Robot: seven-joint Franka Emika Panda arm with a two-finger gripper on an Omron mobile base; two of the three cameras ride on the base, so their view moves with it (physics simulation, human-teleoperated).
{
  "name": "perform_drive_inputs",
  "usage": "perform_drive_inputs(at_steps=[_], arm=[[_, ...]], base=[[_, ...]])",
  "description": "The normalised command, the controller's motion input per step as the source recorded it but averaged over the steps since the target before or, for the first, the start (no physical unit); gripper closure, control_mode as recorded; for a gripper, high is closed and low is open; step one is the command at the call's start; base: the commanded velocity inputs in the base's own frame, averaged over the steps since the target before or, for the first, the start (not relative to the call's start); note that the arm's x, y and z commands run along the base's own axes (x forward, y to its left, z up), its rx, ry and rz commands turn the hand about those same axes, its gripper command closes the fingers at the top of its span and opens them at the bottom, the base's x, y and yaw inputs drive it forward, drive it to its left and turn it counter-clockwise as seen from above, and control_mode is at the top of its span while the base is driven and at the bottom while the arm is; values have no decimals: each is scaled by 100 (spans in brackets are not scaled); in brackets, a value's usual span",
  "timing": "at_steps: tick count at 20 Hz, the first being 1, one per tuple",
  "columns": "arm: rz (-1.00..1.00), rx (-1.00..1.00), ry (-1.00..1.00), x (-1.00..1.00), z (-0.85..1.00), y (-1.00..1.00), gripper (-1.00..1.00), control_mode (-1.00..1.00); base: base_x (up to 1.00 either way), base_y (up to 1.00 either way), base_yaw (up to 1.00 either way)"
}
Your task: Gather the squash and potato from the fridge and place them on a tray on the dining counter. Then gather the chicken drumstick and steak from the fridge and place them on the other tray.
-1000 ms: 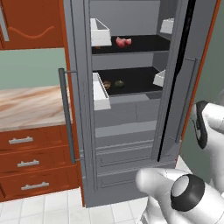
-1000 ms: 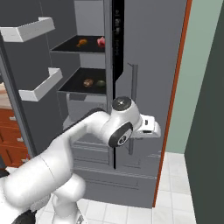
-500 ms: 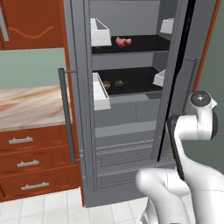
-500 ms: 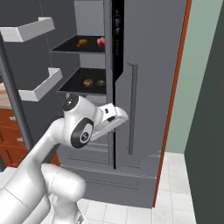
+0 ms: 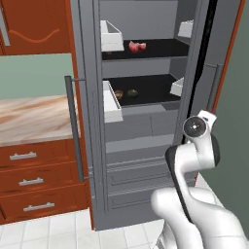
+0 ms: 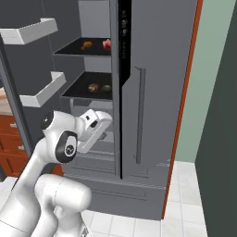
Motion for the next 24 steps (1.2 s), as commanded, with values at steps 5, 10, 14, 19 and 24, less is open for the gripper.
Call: perform_drive_inputs(at_steps=[5, 10, 14, 19, 24], arm=[[3, -14, 4, 21, 2, 43, 100, -100], [0, -9, 0, 27, 1, 32, 100, -100], [0, -9, 0, 25, 0, 28, 100, -100], [0, -7, 0, 29, 0, 20, 100, -100], [-3, -6, 0, 29, 0, 5, 100, -100]], base=[[0, 0, 0], [0, 0, 0], [0, 0, 0], [0, 0, 0], [0, 0, 0]])
